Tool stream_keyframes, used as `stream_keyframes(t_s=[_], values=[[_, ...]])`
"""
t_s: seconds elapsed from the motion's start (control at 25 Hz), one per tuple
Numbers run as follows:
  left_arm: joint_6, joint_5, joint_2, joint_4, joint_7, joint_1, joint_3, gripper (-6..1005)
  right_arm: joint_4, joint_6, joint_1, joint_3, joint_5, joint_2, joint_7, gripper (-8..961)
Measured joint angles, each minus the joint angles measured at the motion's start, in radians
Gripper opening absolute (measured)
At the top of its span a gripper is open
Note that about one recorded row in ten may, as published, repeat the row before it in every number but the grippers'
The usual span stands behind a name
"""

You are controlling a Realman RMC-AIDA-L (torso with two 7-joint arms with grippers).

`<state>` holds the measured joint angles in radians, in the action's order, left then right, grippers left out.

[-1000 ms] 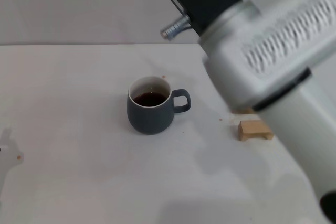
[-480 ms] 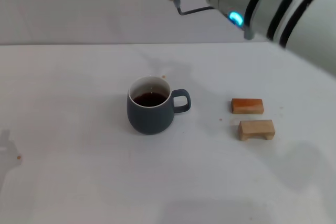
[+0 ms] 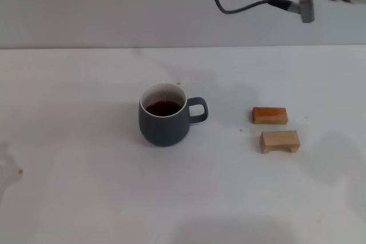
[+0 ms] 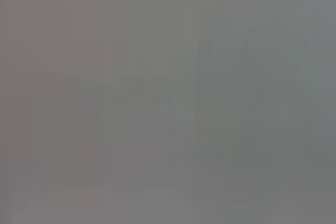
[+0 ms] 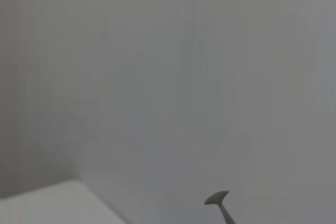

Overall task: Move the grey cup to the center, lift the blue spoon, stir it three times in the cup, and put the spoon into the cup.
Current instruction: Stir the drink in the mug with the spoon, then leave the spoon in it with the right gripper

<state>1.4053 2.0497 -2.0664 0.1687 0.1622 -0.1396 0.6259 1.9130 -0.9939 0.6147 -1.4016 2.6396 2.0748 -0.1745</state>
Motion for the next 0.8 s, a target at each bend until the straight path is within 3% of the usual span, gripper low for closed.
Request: stream_keyframes(t_s=[0.32, 0.8], values=[[0.023, -0.003, 0.002, -0.002, -0.002, 0.004, 0.003, -2, 0.057, -0.209, 0.009, -0.027, 0.0, 0.0, 0.033, 159], [0.025, -0.005, 0.0, -0.007, -0.004, 0.015, 0.003, -2, 0.111, -0.375, -0.028, -0.05, 0.0, 0.003, 0.091, 159]])
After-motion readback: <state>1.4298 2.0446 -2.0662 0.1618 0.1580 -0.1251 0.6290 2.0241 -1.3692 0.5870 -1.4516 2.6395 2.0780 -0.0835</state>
